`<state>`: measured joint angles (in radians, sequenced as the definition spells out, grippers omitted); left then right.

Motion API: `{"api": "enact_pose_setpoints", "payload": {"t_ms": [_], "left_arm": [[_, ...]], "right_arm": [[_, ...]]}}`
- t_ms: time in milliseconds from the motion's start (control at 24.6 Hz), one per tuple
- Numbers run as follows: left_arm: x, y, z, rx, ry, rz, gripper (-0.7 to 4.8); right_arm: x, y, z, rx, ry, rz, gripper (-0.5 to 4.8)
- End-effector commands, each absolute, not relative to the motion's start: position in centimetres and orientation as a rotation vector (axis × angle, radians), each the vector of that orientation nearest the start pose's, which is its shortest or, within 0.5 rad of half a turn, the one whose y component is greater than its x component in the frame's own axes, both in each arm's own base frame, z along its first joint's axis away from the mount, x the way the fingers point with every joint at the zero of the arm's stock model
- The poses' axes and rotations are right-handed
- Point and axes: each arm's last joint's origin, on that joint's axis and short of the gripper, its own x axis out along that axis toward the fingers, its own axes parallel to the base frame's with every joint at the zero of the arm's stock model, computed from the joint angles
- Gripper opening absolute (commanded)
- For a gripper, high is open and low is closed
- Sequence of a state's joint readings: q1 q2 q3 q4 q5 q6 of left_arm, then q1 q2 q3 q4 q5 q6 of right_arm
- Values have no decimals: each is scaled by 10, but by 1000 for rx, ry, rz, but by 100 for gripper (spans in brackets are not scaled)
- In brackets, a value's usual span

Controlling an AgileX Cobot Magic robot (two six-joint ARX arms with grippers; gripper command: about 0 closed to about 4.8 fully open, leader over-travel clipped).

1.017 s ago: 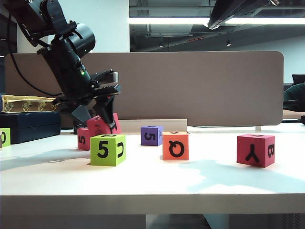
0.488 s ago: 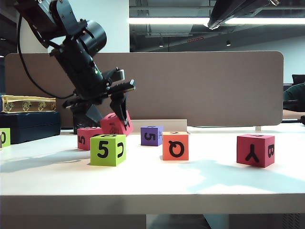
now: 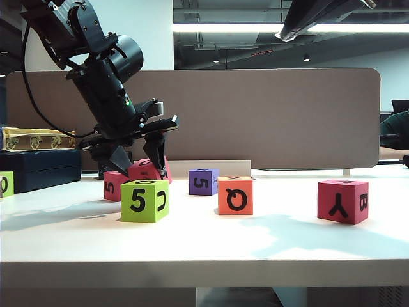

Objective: Select the appropriate blocks from the scattered letter blocks on the table and arrange them in a row to spell out "2024".

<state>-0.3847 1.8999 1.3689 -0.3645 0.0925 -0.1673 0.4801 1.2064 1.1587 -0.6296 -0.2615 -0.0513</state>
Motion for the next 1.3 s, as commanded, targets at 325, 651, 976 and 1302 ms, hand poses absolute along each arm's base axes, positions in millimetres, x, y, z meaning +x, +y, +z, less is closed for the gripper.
{"api": "enact_pose_setpoints", "payload": {"t_ms": [325,651,976,1302], "left_arm": [[391,-161,227,21,1018,-338,268],[400,-165,232,45,1066,-339,268],[412,-170,235,55,1102,-341,268],[414,-172,221,54,1160,-351,268]], "right_arm": [[215,121,339,-127,674,735,-4],[214,120,338,-129,692,734,-4],[214,120,338,-129,691,734,-4],[215,120,338,-129,688,734,-4]]}}
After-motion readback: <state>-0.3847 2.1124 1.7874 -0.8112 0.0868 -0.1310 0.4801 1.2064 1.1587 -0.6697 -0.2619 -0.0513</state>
